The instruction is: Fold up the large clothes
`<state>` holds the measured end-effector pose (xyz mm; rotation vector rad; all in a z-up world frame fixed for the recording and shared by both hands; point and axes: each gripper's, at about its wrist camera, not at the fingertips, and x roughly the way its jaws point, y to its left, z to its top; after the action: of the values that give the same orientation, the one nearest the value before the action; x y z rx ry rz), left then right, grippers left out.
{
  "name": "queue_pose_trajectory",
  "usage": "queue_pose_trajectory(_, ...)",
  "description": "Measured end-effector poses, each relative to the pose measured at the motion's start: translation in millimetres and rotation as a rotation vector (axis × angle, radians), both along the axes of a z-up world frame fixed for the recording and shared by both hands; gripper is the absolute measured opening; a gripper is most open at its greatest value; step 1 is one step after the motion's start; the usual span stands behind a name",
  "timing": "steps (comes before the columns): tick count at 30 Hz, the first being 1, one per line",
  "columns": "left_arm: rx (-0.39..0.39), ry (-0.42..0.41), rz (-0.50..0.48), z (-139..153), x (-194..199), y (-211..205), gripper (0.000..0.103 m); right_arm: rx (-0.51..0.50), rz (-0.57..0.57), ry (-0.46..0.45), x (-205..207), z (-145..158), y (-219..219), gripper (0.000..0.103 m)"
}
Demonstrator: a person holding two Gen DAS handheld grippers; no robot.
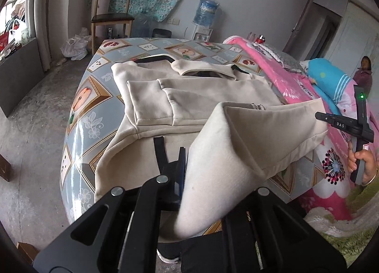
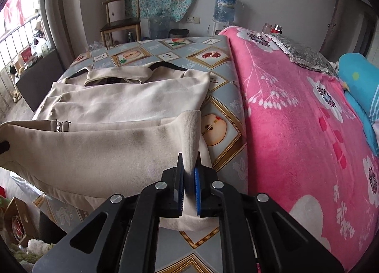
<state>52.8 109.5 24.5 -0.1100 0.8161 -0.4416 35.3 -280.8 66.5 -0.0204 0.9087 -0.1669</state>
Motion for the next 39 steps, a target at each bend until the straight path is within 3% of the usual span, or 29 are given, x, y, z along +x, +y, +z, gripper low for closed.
queue_pose_trajectory(4, 0.047, -0.018, -0.018, -1, -3, -3, 0.007, 0.007, -0.005, -0.018, -2, 3, -1, 0.007)
queue_pose_trajectory(16, 0.005, 0.059, 0.078, -4, 60, 0, 0.007, 0.021, -0.017, -0.064, 50, -9, -5, 0.007)
queue_pose_trajectory(18, -0.006, 0.102, 0.097, -14, 78, 1, 0.008, 0.012, -0.023, -0.058, 64, -19, -6, 0.007)
queue_pose_trajectory(24, 0.077, 0.207, 0.13, -56, 111, -8, 0.01, 0.041, -0.048, 0.02, 99, -69, -13, 0.007)
queue_pose_trajectory(29, 0.053, 0.209, 0.145, -59, 110, -3, 0.011, 0.07, -0.047, 0.032, 95, -66, -17, 0.008)
queue_pose_trajectory(32, 0.047, 0.202, 0.147, -57, 108, -2, 0.011, 0.087, -0.063, -0.015, 82, -42, -15, 0.022)
queue_pose_trajectory(35, 0.048, 0.198, 0.155, -56, 106, -3, 0.011, 0.15, -0.058, -0.096, 67, -17, -7, 0.047)
queue_pose_trajectory(37, 0.045, 0.2, 0.165, -56, 105, -3, 0.011, 0.255, 0.004, -0.115, 64, -9, 10, 0.051)
queue_pose_trajectory(39, 0.043, 0.206, 0.177, -57, 104, -3, 0.011, 0.334, 0.103, -0.054, 73, -16, 38, 0.051)
